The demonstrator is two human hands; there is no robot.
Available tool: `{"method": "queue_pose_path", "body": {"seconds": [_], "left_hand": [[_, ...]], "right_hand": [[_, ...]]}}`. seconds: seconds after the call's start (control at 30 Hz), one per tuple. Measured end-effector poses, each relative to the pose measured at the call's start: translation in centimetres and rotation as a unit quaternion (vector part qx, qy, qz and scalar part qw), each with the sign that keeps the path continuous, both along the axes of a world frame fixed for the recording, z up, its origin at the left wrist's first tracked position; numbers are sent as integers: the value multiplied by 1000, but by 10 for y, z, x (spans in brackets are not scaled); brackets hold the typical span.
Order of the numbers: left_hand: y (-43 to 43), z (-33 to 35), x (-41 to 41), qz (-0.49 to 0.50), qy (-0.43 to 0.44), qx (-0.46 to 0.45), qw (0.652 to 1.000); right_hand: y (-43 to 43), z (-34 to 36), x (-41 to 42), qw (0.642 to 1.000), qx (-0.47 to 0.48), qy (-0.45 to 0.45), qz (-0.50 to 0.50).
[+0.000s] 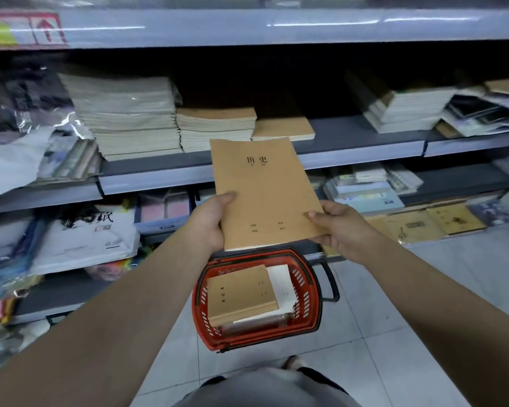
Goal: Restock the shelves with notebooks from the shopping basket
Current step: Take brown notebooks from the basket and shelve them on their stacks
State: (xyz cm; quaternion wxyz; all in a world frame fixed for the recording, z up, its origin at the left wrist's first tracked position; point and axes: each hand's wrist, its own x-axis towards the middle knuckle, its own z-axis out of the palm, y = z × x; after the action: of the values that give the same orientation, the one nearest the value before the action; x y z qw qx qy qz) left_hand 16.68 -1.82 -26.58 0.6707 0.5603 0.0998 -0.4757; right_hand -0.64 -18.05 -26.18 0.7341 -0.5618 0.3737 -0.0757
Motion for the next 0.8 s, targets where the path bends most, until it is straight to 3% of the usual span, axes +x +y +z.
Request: {"method": "queue_pose_path", "body": {"seconds": [0.27, 0.8], "left_hand": [[-8, 29, 9, -37, -20, -33, 999], [-50, 34, 18, -82, -39, -56, 994]], "right_hand": [[0, 23, 3, 999, -28, -5, -26], [-33, 24, 17, 991, 10, -29, -129]]}}
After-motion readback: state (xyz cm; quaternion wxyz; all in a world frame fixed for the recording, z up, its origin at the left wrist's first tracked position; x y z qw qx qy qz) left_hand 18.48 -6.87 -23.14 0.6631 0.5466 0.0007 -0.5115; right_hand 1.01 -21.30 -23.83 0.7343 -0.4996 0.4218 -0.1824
